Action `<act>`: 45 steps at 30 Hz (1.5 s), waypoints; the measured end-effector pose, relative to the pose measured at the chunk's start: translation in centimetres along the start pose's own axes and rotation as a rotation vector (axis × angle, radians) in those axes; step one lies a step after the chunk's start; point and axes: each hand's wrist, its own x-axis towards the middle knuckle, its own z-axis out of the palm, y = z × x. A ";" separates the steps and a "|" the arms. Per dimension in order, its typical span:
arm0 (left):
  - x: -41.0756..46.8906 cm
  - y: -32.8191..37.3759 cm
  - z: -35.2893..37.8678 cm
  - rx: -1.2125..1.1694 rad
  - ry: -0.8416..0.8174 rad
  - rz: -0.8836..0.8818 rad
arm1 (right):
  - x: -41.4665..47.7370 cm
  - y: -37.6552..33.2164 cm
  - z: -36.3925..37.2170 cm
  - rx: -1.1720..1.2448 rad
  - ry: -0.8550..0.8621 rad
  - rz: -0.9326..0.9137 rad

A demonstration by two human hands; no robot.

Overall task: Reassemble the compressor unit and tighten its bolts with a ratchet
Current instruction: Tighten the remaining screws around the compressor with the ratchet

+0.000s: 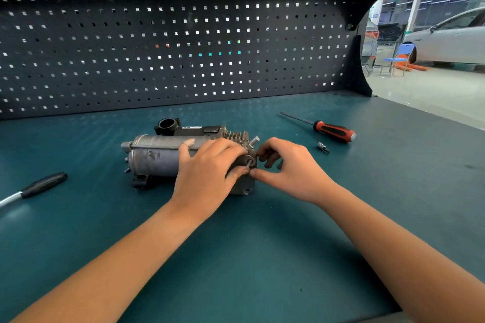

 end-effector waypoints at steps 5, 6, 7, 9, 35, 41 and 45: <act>0.2 -0.1 0.1 -0.043 0.021 -0.010 | -0.1 -0.3 -0.4 0.037 0.060 -0.058; 0.2 -0.1 0.1 -0.055 0.025 -0.013 | -0.1 -0.3 -0.4 0.041 0.060 -0.069; 0.1 -0.2 0.2 -0.060 0.030 -0.011 | -0.1 -0.4 -0.4 0.046 0.059 -0.075; -0.1 -0.3 0.3 -0.047 0.044 0.010 | -0.1 -0.4 -0.3 0.057 0.051 -0.062; -0.3 -0.7 1.6 -0.302 0.081 -0.027 | -0.3 -1.3 0.4 0.068 0.099 0.090; -0.3 -0.3 1.5 -0.410 0.066 -0.123 | -0.3 -1.4 0.2 0.152 0.044 0.088; -0.3 -0.5 1.4 -0.381 0.059 -0.107 | -0.3 -1.5 0.1 0.160 0.031 0.086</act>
